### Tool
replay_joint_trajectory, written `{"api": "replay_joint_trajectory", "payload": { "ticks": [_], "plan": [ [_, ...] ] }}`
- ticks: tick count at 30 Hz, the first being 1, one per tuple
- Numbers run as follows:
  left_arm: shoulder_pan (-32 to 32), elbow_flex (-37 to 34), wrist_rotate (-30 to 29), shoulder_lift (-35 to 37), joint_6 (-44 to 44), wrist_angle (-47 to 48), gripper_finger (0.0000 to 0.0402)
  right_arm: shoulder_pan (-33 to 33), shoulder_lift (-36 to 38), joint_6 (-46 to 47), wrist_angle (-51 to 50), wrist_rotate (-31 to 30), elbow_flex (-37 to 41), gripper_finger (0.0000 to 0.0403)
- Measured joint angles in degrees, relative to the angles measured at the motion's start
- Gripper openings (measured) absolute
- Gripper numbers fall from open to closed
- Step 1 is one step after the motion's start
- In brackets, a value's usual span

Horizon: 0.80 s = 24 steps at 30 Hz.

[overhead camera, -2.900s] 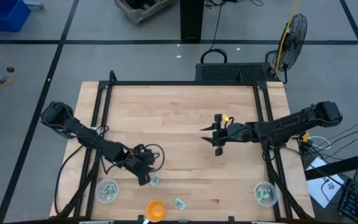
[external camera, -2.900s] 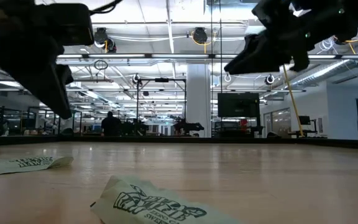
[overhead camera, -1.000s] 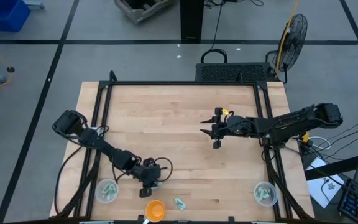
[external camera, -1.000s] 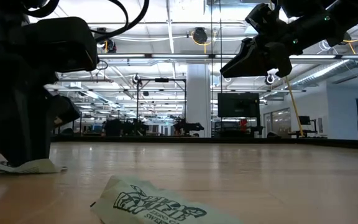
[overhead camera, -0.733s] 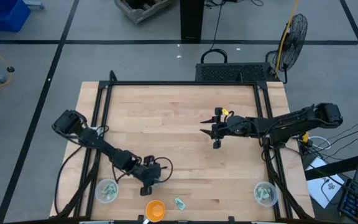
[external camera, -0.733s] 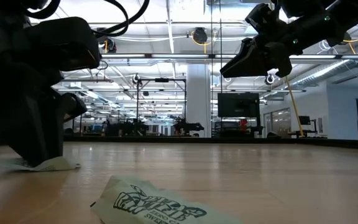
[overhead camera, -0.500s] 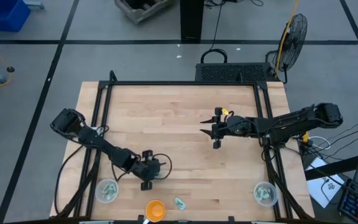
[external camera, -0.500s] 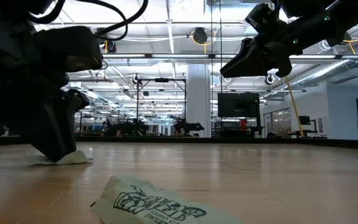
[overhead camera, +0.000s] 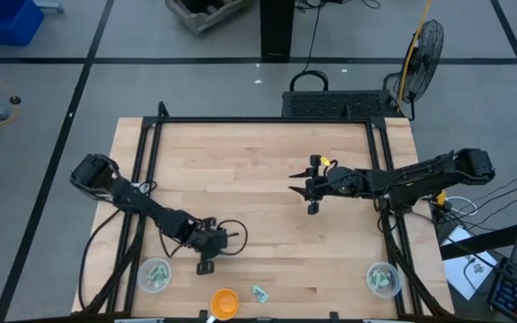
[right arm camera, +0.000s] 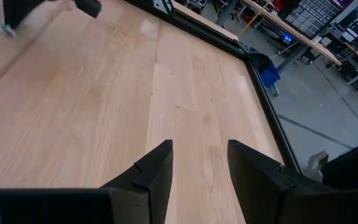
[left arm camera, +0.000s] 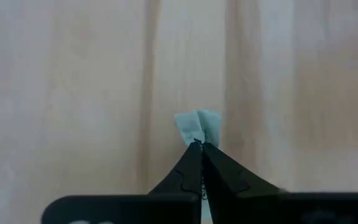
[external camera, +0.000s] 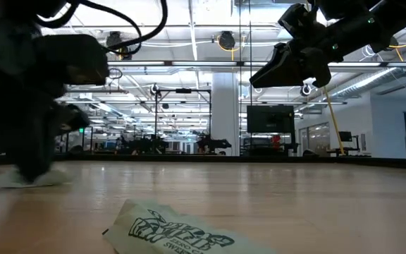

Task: Pick and place Stevia / Truvia into bins
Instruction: Put the stevia packet into the left transparent container

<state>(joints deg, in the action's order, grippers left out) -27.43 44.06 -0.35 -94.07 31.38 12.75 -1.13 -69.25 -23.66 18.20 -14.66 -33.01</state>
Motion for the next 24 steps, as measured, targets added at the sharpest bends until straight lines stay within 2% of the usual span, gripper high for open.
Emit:
{"api": "replay_joint_trajectory", "payload": {
  "ticks": [6, 8, 12, 19, 24],
  "plan": [
    [-0.7, 2.1, 4.4, 9.1, 10.4, 12.2, 0.0008, 0.0, 0.0, 0.0, 0.0, 0.0, 0.0, 0.0144],
    [-2.3, 4.3, 4.7, 12.3, 14.5, 19.3, 0.0006, 0.0, 0.0, 0.0, -0.1, 0.0, 0.0, 0.0144],
    [-7.4, 8.6, 4.8, 16.7, 26.5, 27.0, 0.001, 0.0, 0.0, 0.1, -0.6, 0.0, 0.0, 0.0144],
    [-20.6, 9.8, 9.6, 16.2, 57.4, 26.2, 0.0008, 0.0, 0.0, 3.1, -1.0, 0.0, 0.0, 0.0144],
    [-28.0, 9.8, 12.4, 14.4, 65.2, 29.5, 0.0004, -0.1, 0.0, 4.1, -0.9, 0.0, 0.0, 0.0144]
  ]
}}
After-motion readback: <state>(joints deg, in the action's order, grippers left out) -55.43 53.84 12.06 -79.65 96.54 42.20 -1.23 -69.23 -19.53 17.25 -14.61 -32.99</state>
